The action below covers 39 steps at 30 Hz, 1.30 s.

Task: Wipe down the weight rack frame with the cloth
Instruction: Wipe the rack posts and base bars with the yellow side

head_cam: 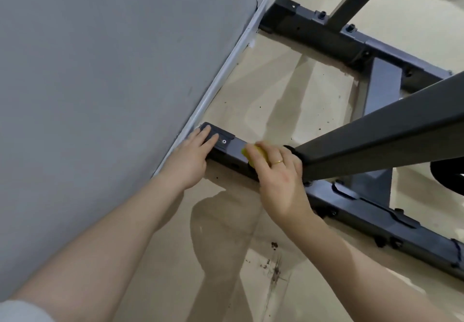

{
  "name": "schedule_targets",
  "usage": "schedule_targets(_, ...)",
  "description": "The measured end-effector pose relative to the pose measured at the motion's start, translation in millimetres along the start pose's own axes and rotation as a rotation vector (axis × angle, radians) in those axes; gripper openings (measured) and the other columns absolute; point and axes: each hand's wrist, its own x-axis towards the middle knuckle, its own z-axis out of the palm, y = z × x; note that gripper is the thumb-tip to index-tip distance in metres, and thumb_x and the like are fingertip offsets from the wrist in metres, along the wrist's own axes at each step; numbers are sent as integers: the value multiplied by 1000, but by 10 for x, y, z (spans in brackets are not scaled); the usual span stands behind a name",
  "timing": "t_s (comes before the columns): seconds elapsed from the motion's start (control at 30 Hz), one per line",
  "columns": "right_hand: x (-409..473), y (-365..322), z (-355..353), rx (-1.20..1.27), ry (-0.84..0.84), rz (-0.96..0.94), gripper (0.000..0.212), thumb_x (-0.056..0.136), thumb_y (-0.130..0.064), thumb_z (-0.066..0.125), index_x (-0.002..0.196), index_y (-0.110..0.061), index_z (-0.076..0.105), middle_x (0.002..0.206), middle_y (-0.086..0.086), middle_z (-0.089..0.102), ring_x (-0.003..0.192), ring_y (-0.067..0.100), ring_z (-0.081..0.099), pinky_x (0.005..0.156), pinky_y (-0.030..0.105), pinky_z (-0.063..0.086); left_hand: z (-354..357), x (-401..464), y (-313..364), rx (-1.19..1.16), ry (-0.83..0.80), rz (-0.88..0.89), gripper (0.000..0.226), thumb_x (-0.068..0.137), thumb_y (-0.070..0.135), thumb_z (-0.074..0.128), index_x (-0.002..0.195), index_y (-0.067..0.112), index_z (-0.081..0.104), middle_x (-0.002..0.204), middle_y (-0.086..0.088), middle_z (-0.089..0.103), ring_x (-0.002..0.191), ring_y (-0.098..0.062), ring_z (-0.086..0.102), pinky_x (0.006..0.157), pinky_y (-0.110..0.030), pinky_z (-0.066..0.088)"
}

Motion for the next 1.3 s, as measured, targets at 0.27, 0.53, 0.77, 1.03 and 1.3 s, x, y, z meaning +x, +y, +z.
schedule_targets(0.27, 255, -390, 667, 23, -562, 316, 72, 95, -49, 38, 152, -14, 9, 158, 16, 4, 146, 31, 3, 116, 43, 6, -54, 108, -86, 86, -54, 5, 67, 94, 0, 35, 151, 22, 7, 159, 5, -7, 146, -14, -2, 115, -27, 9)
schedule_targets(0.53, 461, -137, 751, 125, -568, 284, 73, 96, -31, 46, 152, -18, 1, 158, 16, 3, 142, 34, 11, 115, 40, 6, -31, 100, 13, 193, -46, -40, 67, 94, 2, 33, 151, 20, 4, 159, 1, -7, 146, -17, -5, 115, -28, 4)
schedule_targets(0.77, 218, -288, 540, 147, -478, 219, 59, 82, 4, 39, 140, -3, 41, 142, 30, 38, 126, 41, 47, 100, 40, 43, -65, 92, 103, 222, -83, -102, 68, 93, 1, 33, 151, 21, 3, 159, 2, -9, 146, -18, -6, 116, -31, 4)
schedule_targets(1.03, 541, -272, -72, 826, -540, 792, 39, 89, 5, 33, 114, -13, 56, 99, 7, 58, 89, 20, 52, 70, 27, 44, -131, 34, 216, -257, -125, -142, 69, 91, -1, 37, 151, 18, 9, 159, -1, 1, 146, -20, -3, 118, -32, 4)
schedule_targets(1.3, 607, -321, -488, 1095, -499, 994, 31, 90, 1, 31, 95, -14, 57, 83, 4, 58, 78, 19, 57, 56, 25, 46, -448, -427, 481, -801, -105, -72, 32, 76, 11, 54, 103, 26, 63, 97, -8, 68, 93, -26, 65, 85, -45, 55)
